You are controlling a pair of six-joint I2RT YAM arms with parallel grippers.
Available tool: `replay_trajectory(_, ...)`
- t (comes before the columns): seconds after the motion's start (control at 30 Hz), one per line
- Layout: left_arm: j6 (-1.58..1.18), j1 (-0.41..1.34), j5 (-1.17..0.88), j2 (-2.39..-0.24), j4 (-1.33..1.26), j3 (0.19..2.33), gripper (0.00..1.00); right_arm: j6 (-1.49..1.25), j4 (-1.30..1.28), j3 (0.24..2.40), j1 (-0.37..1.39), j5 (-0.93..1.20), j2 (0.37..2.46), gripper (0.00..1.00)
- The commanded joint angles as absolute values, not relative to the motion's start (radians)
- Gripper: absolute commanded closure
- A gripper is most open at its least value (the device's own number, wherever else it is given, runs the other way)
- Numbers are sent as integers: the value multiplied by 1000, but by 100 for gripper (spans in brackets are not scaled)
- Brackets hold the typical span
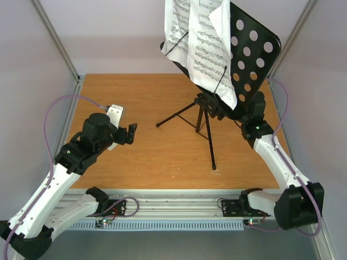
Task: Pack up the instrument practice props
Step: Move the music stand to the center of the board.
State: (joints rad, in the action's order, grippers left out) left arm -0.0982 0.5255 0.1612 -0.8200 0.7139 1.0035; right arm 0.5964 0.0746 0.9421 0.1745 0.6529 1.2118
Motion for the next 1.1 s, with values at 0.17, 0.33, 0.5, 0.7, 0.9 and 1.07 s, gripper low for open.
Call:
replay_trajectory(0.17,-87,525,160,-822,690,997,1,407,23,746,176,397,934,27)
replay_trajectory(0.33,-87,525,167,-832,690,997,1,307,-146,664,224,348,774,30)
replay_trajectory(0.5,-86,525,174,-844,694,1000,1,245,-328,630,327,195,685,30)
replay_trajectory(0.7,-84,525,175,-851,690,999,1,165,-440,602,374,131,643,30)
replay_trajectory(0.9,-86,525,185,-862,700,1003,0,172,-391,602,456,60,697,33)
replay_trajectory(1.07,-84,525,190,-859,699,1003,1,207,-345,665,560,-136,844,35)
